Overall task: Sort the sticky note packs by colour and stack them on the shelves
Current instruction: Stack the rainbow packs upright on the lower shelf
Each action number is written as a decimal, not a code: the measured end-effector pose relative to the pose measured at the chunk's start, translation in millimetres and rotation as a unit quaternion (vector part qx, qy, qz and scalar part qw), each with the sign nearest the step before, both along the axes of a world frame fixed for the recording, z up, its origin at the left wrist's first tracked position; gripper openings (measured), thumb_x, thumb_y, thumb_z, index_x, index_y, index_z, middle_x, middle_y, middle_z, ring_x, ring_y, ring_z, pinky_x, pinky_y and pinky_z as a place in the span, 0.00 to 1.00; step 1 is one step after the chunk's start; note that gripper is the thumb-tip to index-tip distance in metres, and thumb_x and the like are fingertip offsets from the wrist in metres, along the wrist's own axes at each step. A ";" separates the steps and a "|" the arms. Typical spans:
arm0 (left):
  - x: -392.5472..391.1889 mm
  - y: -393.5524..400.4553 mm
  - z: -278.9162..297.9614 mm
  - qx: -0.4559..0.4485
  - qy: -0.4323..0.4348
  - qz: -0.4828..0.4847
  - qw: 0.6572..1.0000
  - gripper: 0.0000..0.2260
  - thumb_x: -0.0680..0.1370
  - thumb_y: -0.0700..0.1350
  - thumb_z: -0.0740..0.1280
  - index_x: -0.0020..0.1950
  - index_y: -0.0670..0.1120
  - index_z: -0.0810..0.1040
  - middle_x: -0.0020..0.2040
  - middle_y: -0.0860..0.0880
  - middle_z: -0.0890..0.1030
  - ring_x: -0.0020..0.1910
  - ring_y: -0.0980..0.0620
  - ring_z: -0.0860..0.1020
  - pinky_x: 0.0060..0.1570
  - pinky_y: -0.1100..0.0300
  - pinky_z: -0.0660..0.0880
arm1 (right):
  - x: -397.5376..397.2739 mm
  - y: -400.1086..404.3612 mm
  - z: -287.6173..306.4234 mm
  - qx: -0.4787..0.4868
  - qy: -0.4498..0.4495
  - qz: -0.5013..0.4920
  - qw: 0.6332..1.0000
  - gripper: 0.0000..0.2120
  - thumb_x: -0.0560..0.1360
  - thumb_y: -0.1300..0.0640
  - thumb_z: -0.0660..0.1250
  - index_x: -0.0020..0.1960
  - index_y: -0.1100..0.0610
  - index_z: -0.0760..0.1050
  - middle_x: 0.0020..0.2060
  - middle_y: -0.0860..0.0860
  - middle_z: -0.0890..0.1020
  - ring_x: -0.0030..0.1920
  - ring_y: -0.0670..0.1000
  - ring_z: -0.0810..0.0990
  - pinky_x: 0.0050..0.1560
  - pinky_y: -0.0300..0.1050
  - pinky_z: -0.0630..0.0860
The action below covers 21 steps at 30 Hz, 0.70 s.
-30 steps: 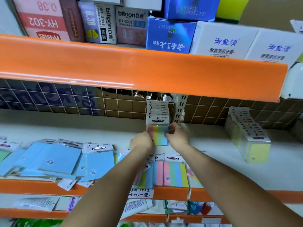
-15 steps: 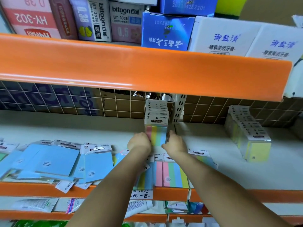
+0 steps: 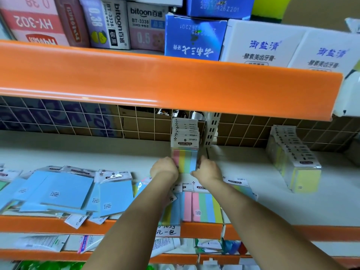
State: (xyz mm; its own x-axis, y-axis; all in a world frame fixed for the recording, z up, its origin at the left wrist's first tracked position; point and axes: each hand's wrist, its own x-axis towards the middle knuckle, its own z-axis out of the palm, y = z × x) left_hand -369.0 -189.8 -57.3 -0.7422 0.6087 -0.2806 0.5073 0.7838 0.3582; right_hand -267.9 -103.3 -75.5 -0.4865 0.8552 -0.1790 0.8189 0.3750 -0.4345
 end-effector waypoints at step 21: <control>37.1 -49.7 20.0 -0.068 0.087 -0.100 0.989 0.22 0.76 0.54 0.64 0.67 0.46 0.69 0.66 0.44 0.69 0.66 0.44 0.66 0.60 0.51 0.69 | 37.2 -51.4 39.8 -0.280 -0.007 -0.016 0.960 0.10 0.72 0.61 0.72 0.36 0.61 0.72 0.30 0.56 0.76 0.25 0.52 0.78 0.27 0.41 0.76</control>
